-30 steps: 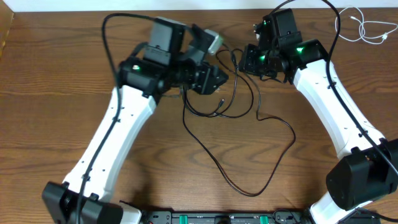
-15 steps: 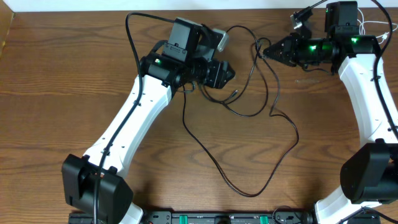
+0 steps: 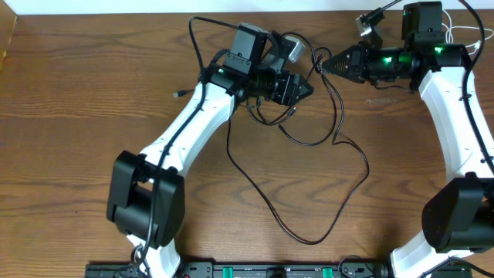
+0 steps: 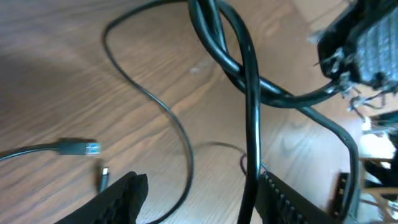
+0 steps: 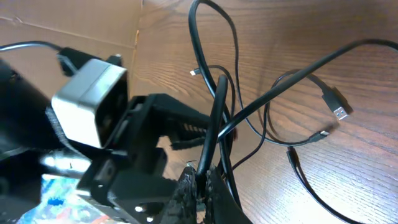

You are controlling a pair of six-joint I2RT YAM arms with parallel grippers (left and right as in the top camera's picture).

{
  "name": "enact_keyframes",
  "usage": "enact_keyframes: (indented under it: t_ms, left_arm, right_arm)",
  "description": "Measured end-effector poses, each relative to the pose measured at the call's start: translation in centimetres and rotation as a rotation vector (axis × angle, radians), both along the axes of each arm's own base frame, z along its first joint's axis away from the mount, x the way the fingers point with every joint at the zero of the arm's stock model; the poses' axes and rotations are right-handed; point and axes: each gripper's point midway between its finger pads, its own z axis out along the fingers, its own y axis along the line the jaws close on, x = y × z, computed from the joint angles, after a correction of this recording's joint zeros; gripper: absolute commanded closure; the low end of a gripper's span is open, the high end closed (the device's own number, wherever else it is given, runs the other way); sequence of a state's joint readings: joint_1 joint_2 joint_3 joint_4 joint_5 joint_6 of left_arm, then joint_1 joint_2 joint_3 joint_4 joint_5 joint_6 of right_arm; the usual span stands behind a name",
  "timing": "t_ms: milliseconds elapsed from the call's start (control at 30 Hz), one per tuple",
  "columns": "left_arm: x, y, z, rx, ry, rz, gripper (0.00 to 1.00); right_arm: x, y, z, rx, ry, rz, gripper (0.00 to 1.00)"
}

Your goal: Untangle cables

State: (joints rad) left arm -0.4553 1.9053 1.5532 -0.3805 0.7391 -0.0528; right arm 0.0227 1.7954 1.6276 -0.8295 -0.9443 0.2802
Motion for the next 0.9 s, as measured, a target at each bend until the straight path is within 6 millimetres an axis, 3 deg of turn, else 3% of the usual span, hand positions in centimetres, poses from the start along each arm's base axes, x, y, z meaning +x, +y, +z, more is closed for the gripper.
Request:
enact_keyframes:
  t_ms: [33, 100, 300, 400, 467, 533, 700, 800, 900]
  left_arm:
    - [-0.2, -0.2, -0.1, -0.009, 0.009, -0.012, 0.58]
    - [-0.4, -0.4, -0.4, -0.018, 0.021, -0.028, 0.92]
    - [-0.8, -0.2, -0.6, -0.024, 0.057, -0.034, 0.93]
    - [-0.7, 0.8, -0.8, -0.012, 0.082, -0.013, 0.93]
    - [-0.7, 2.9, 0.1, 0.026, 0.088, 0.044, 0.93]
    - [-0.8, 4.3, 2.2, 0.035, 0.051, 0.083, 0.93]
    - [-3.3, 8.4, 14.0, -0.075, -0.180, 0.168, 0.93]
    - [-4.8, 12.5, 19.8, -0.132, -0.299, 0.267, 0.93]
    - [-5.4, 17.3, 23.2, -0.156, -0.379, 0.399, 0.93]
  right_arm:
    - [0.0, 0.0, 0.0, 0.001, 0.000, 0.001, 0.99]
    - [0.0, 0.0, 0.0, 0.001, 0.000, 0.001, 0.99]
    - [0.2, -1.0, -1.4, -0.082, 0.031, -0.049, 0.99]
    - [0.5, -2.4, -2.9, -0.184, 0.056, -0.110, 0.99]
    - [0.8, -3.7, -3.9, -0.264, 0.065, -0.157, 0.99]
    - [1.2, -4.8, -4.6, -0.335, 0.066, -0.199, 0.99]
    - [1.8, -6.7, -6.1, -0.445, 0.078, -0.260, 0.99]
    - [2.2, -7.3, -8.3, -0.483, 0.122, -0.266, 0.99]
    - [2.4, -7.6, -10.8, -0.502, 0.176, -0.263, 0.99]
